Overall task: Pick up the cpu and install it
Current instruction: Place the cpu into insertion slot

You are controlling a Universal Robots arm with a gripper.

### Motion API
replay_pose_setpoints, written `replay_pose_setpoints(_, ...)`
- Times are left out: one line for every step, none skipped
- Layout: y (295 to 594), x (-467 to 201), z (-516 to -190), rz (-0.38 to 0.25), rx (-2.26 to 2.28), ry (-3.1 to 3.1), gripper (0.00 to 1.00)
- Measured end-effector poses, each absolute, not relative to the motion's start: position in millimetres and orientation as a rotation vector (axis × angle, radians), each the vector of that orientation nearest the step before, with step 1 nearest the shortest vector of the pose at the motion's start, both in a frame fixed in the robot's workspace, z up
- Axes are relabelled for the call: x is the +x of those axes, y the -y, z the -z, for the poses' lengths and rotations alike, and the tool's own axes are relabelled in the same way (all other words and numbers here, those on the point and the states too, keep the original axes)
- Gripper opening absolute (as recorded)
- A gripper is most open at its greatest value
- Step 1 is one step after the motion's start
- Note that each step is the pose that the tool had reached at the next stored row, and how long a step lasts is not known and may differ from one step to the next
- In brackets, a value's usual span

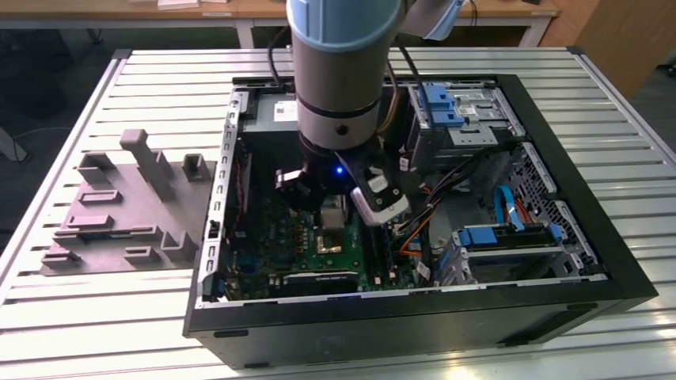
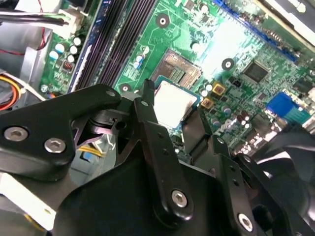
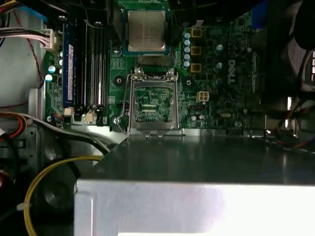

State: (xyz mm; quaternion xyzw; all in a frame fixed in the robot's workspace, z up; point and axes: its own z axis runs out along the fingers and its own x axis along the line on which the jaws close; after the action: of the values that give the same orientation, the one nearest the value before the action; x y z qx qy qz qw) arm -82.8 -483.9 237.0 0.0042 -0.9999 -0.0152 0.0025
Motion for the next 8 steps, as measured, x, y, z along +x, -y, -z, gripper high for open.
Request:
replay_pose_setpoints(484.4, -82.8, -235.2, 0.048, 0.013, 3.136, 0.47)
replay_pose_setpoints(484.7, -82.9, -233.5, 0.047, 0.014, 3.136, 0.47)
replay_pose_setpoints(484.8, -82.9, -231.8, 0.047, 0.014, 3.135, 0.47)
replay_pose_setpoints(484.8, -82.8, -230.5, 0.043, 0.014, 3.135, 0.47)
replay_pose_setpoints(484.9, -82.8, -229.8, 0.034, 0.015, 3.135, 0.47)
replay_pose_setpoints(484.8, -82.8, -229.4, 0.020, 0.015, 3.135, 0.47)
replay_pose_setpoints(484.8, -82.7, -229.1, 0.011, 0.015, 3.134, 0.47)
replay_pose_setpoints(484.9, -82.7, -228.9, 0.008, 0.016, 3.134, 0.47)
